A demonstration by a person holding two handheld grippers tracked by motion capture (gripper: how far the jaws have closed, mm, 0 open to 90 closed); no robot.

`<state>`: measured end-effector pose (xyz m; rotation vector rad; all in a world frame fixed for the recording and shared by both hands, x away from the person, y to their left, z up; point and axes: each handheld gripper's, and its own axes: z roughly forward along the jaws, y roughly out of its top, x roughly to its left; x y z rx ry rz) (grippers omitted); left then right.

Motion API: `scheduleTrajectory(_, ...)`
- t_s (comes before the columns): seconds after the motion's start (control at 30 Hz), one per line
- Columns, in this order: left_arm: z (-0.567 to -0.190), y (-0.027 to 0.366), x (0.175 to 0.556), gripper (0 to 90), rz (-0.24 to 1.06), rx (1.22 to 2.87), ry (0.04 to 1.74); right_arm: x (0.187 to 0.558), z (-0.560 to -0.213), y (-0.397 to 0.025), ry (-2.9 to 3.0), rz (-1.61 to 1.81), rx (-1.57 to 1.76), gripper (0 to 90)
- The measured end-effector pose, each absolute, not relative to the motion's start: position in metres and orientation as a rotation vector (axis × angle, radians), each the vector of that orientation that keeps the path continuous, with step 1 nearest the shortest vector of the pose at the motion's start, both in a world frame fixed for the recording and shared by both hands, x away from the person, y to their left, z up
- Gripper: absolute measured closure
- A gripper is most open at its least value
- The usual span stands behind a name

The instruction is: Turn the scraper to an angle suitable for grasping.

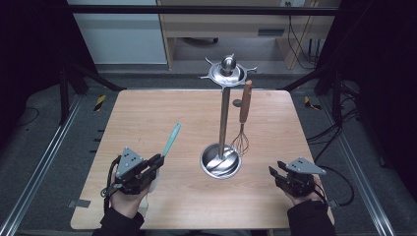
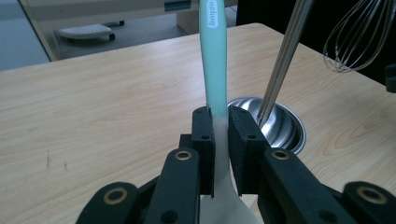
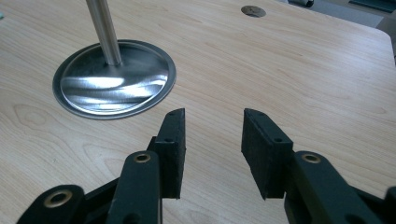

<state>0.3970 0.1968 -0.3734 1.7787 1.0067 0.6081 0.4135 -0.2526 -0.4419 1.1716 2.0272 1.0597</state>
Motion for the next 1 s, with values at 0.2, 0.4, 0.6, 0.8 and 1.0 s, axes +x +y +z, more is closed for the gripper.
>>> scheduleTrajectory(0.2,-0.359,0.189,0.389,80.7,0.636,1.746,0.954,0.414,-0.442,-0.254,2.028,1.058,1.176,59.7)
scheduleTrajectory(0.4,-0.343,0.183,0.379,80.7,0.651,1.698,0.899,0.414,-0.443,-0.253,2.028,1.05,1.169,59.8)
scheduleTrajectory(0.6,-0.324,0.179,0.369,80.7,0.66,1.66,0.835,0.414,-0.443,-0.253,2.032,1.044,1.174,59.8)
scheduleTrajectory(0.8,-0.311,0.175,0.363,80.7,0.665,1.626,0.788,0.415,-0.443,-0.253,2.031,1.047,1.174,59.8)
scheduleTrajectory(1.0,-0.306,0.169,0.363,80.7,0.664,1.614,0.768,0.415,-0.443,-0.253,2.031,1.042,1.172,59.8)
